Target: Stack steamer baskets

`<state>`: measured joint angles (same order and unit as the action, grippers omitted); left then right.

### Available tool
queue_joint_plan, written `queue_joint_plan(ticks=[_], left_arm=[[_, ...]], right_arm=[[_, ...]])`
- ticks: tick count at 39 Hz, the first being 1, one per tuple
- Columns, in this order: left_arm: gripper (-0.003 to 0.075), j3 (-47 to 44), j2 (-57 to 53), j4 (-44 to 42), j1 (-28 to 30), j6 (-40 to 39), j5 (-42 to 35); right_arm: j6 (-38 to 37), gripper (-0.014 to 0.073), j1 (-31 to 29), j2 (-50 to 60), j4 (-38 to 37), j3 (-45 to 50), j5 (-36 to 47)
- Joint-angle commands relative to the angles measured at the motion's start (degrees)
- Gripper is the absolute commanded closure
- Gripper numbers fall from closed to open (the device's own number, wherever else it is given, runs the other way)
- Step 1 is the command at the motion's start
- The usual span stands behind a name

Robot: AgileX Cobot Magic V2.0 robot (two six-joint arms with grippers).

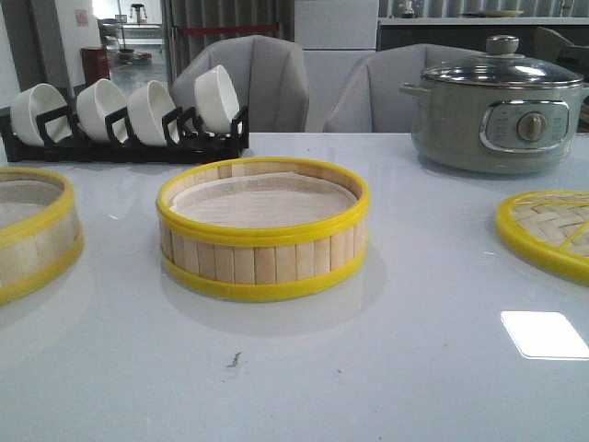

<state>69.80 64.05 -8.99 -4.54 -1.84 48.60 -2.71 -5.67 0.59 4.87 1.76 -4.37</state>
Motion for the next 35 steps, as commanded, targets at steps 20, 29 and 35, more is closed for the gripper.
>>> queue_joint_plan(ticks=[20,29,35], left_arm=[[0.0631,1.79,-0.88,-0.45,-0.33,-0.13,-3.98],[0.0631,1.79,-0.88,-0.45,-0.33,-0.13,-3.58],[0.0631,1.79,-0.88,-0.45,-0.33,-0.13,-3.58]], right_arm=[[0.50,0.0528,-0.02,1.20,-0.13,-0.88,5.19],[0.50,0.0528,-0.02,1.20,-0.13,-0.88,5.25],[0.25,0.0528,-0.02,1.20,-0.01,-0.88,8.75]])
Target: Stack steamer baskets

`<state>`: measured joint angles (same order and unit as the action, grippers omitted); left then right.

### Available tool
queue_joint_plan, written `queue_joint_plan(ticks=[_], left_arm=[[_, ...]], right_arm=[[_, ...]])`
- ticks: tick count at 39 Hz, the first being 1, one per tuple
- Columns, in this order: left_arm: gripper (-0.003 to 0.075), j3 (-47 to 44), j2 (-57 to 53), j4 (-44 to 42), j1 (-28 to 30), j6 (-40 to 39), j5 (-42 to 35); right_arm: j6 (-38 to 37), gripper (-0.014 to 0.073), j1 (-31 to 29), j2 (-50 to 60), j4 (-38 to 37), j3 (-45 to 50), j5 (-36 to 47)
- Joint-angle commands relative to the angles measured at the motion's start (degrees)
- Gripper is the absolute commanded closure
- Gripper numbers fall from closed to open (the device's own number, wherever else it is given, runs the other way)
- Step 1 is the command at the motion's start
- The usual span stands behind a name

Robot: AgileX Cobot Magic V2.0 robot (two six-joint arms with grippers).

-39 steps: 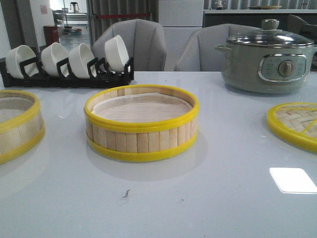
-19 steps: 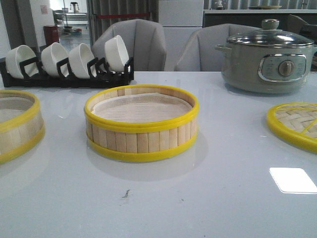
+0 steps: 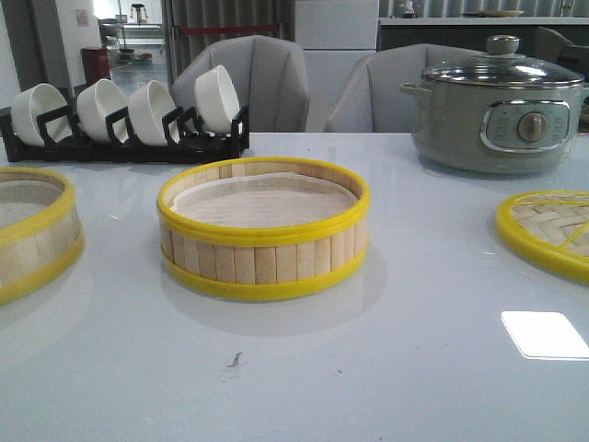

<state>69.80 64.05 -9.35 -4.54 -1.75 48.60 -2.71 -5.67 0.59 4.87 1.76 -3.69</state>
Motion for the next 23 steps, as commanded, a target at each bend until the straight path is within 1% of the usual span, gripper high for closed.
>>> queue_joint_plan(ticks=[1,2,3,5,7,11,14,16,23], left_arm=[[0.0631,1.79,-0.88,-0.09,-0.33,-0.22,-3.58],[0.0631,1.79,-0.68,-0.09,-0.33,-0.22,-3.58],[0.0631,1.79,-0.44,-0.09,-0.33,-0.22,-3.58],[0.0631,1.79,-0.18,-0.09,-0.33,-0.22,-3.58],[0.0631,1.79,0.32,-0.09,-0.33,-0.22,-3.34],[0.0631,1.79,1.38,-0.09,-0.33,-0.22,-2.33],[0.0631,1.79,2.18,-0.09,-0.33,-0.22,-2.30],[0.0631,1.79,2.73,-0.09,-0.33,-0.22,-2.30],[0.0631,1.79,3.38,-0.09,-0.33,-0.22,-2.30]], right_arm=[[0.25,0.0528,-0.02,1.20,-0.01,-0.88,9.18],[0.25,0.0528,-0.02,1.20,-0.01,-0.88,12.26],[0.21,0.0528,-0.02,1.20,-0.01,-0.88,13.62],[0.11,0.0528,-0.02,1.20,-0.01,-1.13,14.44],[-0.26,0.0528,-0.02,1.20,-0.01,-2.20,13.46],[-0.20,0.0528,-0.02,0.86,-1.25,-8.71,5.69],[-0.20,0.0528,-0.02,-1.83,-2.68,-14.25,-1.50],[-0.20,0.0528,-0.02,-5.72,-3.29,-16.89,-3.43],[-0.20,0.0528,-0.02,-23.72,-3.64,-25.87,-4.84]])
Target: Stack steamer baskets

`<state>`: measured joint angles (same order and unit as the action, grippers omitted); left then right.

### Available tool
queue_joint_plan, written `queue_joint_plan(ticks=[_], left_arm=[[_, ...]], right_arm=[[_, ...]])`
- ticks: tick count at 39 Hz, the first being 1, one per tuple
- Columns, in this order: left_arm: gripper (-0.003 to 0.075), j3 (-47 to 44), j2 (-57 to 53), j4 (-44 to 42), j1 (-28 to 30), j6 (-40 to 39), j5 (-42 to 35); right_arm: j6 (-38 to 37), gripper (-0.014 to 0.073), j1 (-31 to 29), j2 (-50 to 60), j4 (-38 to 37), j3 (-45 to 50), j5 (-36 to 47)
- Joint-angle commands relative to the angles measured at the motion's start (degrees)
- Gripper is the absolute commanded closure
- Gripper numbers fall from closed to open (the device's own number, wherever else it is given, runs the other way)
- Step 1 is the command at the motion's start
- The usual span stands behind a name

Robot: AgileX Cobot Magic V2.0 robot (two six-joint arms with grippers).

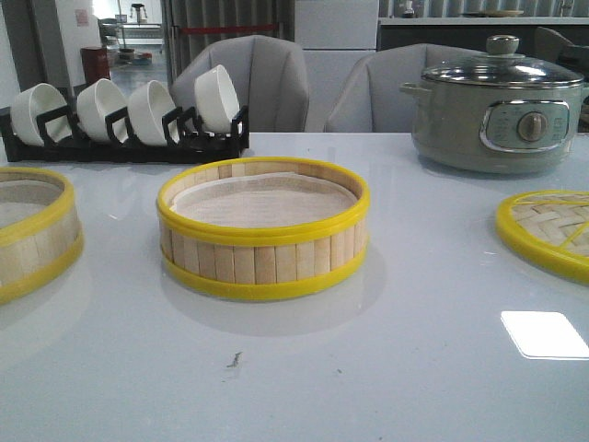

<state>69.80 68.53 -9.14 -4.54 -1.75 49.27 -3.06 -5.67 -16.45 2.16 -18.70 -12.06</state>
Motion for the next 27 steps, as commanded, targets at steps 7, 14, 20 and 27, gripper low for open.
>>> queue_joint_plan(ticks=[7,14,20,27], left_arm=[[0.0631,1.79,-1.10,-0.31,-0.33,-0.22,-2.98],[0.0631,1.79,-1.10,-0.31,-0.33,-0.22,-2.98],[0.0631,1.79,-1.10,0.75,-0.33,-0.22,-3.18],[0.0631,1.79,-1.10,0.80,-0.33,-0.22,-2.82]], right_arm=[[0.15,0.0528,-0.02,-24.14,-0.87,-19.40,-1.88],[0.15,0.0528,-0.02,-34.06,-0.87,-30.14,-7.78],[0.15,0.0528,-0.02,-37.07,-0.87,-31.70,-4.74],[0.15,0.0528,-0.02,-37.59,-0.87,-31.70,-2.75]])
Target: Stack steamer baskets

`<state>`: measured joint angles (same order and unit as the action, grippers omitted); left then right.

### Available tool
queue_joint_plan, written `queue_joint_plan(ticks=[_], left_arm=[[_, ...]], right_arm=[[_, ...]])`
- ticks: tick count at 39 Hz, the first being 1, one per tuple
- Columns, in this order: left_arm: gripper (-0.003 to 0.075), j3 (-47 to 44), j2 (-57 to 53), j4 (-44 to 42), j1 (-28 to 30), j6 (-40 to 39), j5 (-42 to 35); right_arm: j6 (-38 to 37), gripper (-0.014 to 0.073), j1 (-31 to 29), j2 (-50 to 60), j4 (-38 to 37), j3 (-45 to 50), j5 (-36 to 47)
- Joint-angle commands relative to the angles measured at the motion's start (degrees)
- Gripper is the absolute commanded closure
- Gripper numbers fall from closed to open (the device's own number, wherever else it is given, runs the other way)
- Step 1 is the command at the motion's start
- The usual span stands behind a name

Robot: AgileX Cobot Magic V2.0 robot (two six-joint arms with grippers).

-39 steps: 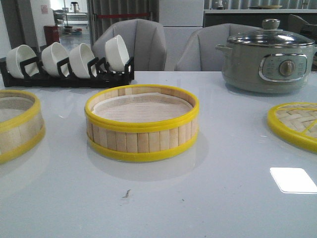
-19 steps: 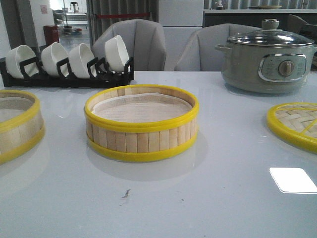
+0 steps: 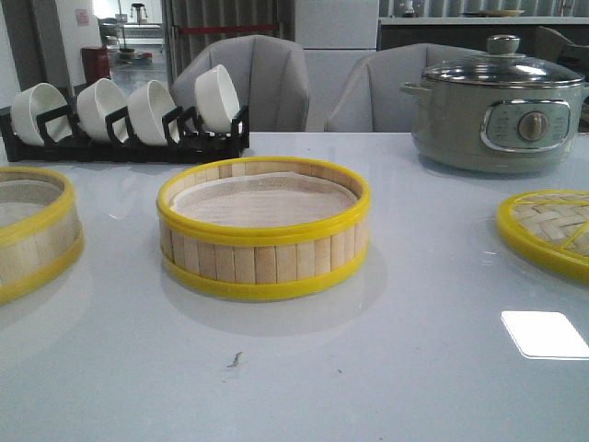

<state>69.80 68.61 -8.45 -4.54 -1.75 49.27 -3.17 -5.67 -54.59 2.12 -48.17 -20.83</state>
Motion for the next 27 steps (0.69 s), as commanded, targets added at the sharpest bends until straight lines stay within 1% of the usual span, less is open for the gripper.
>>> queue_joint_plan(ticks=[1,8,12,14,16,18,22,23,25,27], left_arm=[[0.0631,1.79,-1.18,0.22,-0.33,-0.22,-2.82],[0.0631,1.79,-1.18,0.93,-0.33,-0.22,-2.82],[0.0631,1.79,-1.18,1.08,-0.33,-0.22,-3.19],[0.0631,1.79,-1.18,1.41,-0.33,-0.22,-3.41],[0.0631,1.79,-1.18,1.41,-0.33,-0.22,-3.60],[0.0631,1.79,-1.18,1.50,-0.33,-0.22,-3.64],[0.0631,1.79,-1.18,3.71,-0.33,-0.22,-4.04],[0.0631,1.79,-1.18,4.29,-0.33,0.06,-4.32],[0.0631,1.79,-1.18,6.12,-0.33,0.84,-4.59],[0.0631,1.79,-1.07,6.88,-0.33,0.94,-4.82]], right_arm=[[0.26,0.0528,-0.02,0.54,-0.84,-2.23,6.05],[0.26,0.0528,-0.02,0.54,-0.78,-2.23,7.31],[0.26,0.0525,-0.02,0.54,-0.80,-2.23,5.78],[0.21,0.0508,-0.02,0.45,-0.65,-2.23,4.46],[0.21,0.0456,-0.02,0.24,-0.16,-2.23,2.60],[0.21,0.0376,-0.02,-0.01,-0.16,-2.23,0.93],[0.21,0.0169,-0.02,-0.58,-0.16,-2.18,-1.12],[0.21,0.0134,-0.02,-0.71,-0.16,-2.18,-1.46],[0.21,0.0113,-0.02,-1.09,-0.16,-2.18,-2.07],[0.21,0.0116,-0.02,-1.07,-0.16,-2.13,-2.38]])
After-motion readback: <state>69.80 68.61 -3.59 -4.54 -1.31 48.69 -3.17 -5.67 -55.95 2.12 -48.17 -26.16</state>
